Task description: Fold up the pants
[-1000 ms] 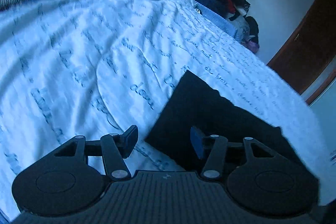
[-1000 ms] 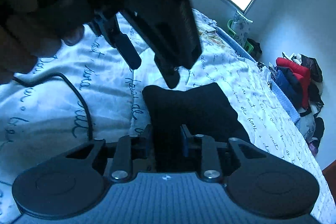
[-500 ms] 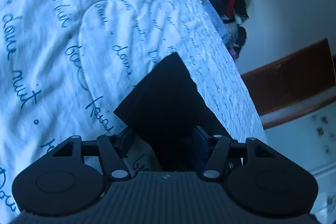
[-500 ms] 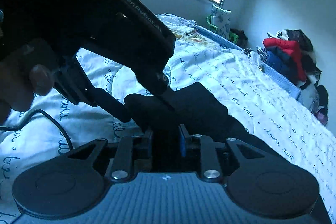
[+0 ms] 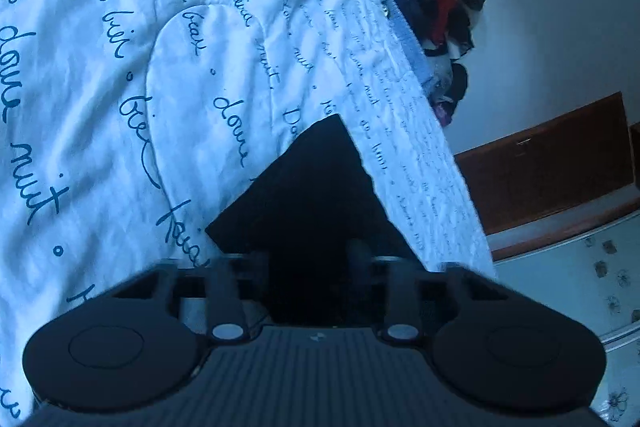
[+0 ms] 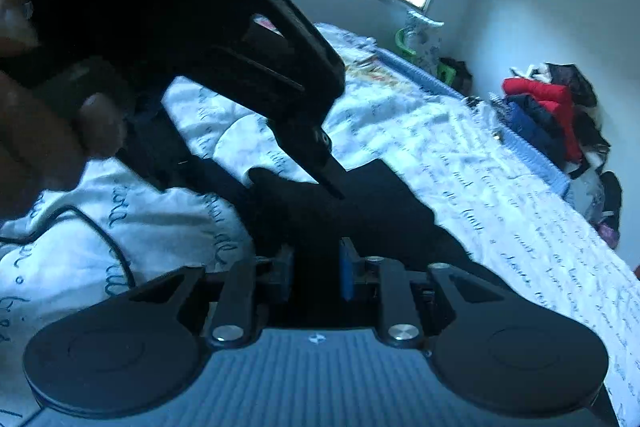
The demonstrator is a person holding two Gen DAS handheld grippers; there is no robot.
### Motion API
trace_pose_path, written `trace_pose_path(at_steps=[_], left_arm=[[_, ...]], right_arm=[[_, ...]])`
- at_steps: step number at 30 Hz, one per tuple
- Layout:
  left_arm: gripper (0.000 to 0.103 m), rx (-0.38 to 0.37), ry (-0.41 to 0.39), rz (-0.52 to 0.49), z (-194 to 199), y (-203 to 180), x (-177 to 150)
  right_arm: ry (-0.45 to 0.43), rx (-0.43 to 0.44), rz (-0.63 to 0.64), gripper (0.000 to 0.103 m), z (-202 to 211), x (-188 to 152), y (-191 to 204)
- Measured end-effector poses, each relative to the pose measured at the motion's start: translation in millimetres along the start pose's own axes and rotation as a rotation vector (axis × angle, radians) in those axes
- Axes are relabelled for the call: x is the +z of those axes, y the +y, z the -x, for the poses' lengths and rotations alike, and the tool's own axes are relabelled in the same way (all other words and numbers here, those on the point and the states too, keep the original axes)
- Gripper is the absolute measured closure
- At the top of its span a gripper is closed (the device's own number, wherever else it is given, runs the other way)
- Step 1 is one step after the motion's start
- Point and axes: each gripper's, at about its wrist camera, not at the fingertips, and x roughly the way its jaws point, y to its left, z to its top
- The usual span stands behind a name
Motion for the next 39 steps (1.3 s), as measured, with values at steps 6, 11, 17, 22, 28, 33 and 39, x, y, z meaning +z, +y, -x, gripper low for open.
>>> trace_pose_path(at_steps=[6,11,17,22,28,33,39], left_arm=[[0.092,0.050,-0.053,-0.081,1,-3,-6],[0.092,0.109,-0.135,-0.195,7,-13,-9],[0.088,0.136,-0.091,-0.198,0,-5,-7],[0.080,0.142,-0.093,-0.158,11,2,-1],[0.060,0.120,-0.059,-0.135,22,5,-1],[0.047,0.070,-0.010,-0.052,23,16,2],[0.038,-0.027,0.077,0.036,4,25,2]], right_arm=[[0.009,0.009,0.033,0.097,-6,-1,7],[-0.008,0.017,0.043,0.097,-10,5,9],[0.033,0.022,0.030,0.085,-11,3,7],[0.005,-0.010,0.147,0.056,14,0,22],[0.044,-0.078,0.318,0.057,-5,-10,44],[0.028,-0.164,0.454,0.059,-22,-7,60],[0.007,-0.118,0.406,0.086,-36,0,53]])
